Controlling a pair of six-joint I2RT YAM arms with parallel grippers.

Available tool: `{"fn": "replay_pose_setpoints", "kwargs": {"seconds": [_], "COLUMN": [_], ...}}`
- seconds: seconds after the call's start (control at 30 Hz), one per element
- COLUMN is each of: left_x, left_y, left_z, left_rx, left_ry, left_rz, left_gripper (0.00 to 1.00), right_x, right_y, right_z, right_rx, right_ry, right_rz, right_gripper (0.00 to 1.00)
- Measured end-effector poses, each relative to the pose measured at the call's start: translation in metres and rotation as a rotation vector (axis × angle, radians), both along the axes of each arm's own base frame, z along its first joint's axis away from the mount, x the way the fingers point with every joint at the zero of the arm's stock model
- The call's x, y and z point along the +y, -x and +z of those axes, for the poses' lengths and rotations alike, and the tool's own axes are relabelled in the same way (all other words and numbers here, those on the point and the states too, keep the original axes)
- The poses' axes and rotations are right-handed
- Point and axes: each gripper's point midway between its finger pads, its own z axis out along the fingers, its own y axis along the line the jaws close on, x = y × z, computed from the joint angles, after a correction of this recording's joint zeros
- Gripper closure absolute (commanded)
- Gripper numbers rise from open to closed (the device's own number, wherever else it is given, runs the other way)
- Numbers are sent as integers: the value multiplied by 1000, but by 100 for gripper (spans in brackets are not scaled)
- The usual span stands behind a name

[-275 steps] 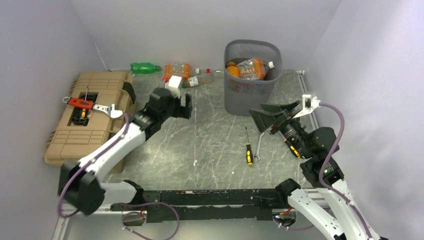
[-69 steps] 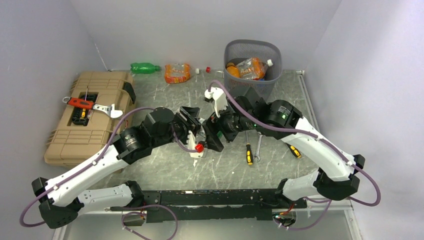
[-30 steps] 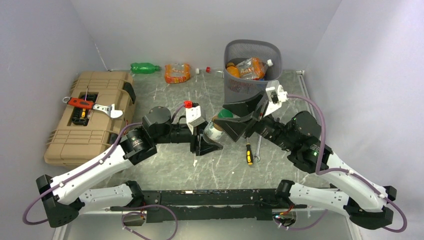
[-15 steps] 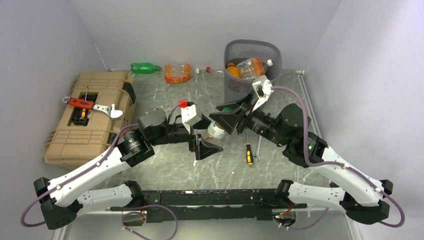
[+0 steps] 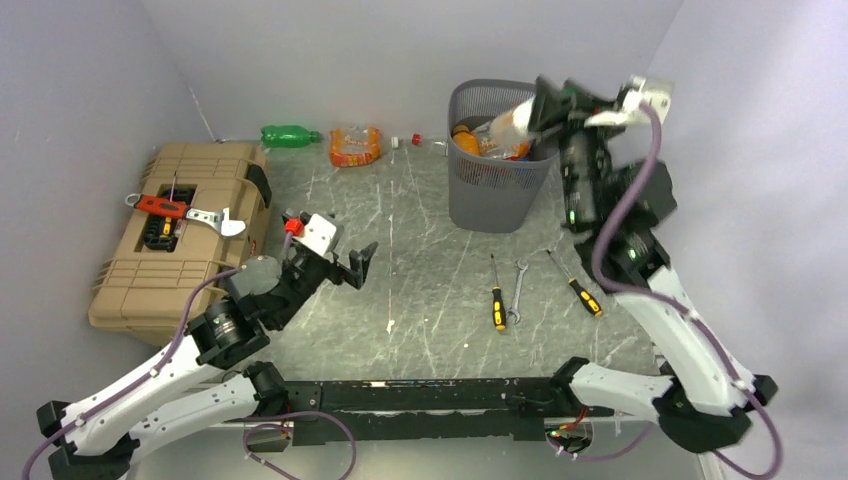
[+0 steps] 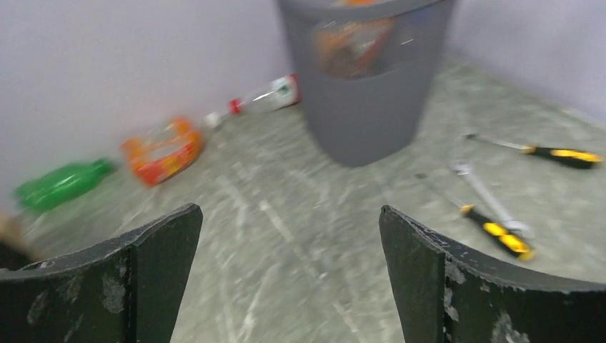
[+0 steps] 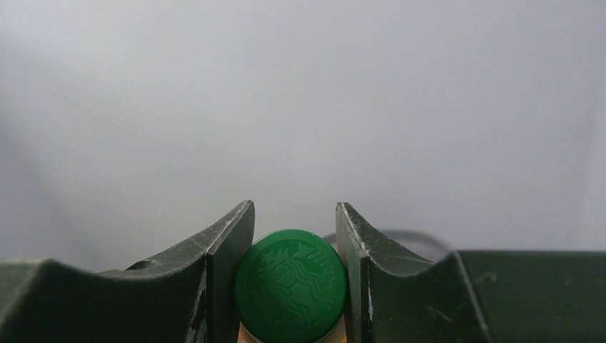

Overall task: Put the plastic bottles in the bin
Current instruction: Pick up the plastic bottle from the corner of the board, then place the plastic bottle in the trash bin.

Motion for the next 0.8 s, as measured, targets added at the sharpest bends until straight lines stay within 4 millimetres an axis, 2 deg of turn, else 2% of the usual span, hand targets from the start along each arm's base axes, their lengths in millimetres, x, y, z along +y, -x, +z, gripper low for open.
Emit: {"fn": "replay_pose_setpoints", "kwargs": {"seconds": [0.1,0.2,0.27,0.33,0.37,0.43,0.5,0.6,0.67,0.8], "left_x": [25,36,38,41,44,47,49,48,48,48], "left_y": [-17,-19,-19,-19,-19,-18,-17,-17,-17,-16], "left_z": [-22,-50,-57,-57,-57,-58,-58,-58,-59,-62], "left_rx": [7,29,38,38,39,44,48,51,54,61], "left_ry": [-79,-156,-181,-186,-187,-191,-190,-185,-187,-200], "left_rz": [164,211,218,228,236,247,250,248,246,245], "left_gripper": [0,0,1,0,1,1,0,1,1,1], "right_x": [-34,-49,-54,-64,-70,-78,-76,-63,-56,-48], "right_y": [-49,-112,-153,-196,-217,-241,-256,-264,-265,-269], "right_z": [11,0,-23,-64,-91,-128,-159,-183,-187,-180], "right_rx": [-5,46,110,209,272,354,422,463,449,363], "right_ry": [-44,-77,-102,-143,-171,-199,-218,-231,-238,-247], "right_rz": [-156,-199,-177,-135,-118,-107,-82,-37,-13,15], "right_gripper": [100,100,100,100,100,100,100,100,100,100]}}
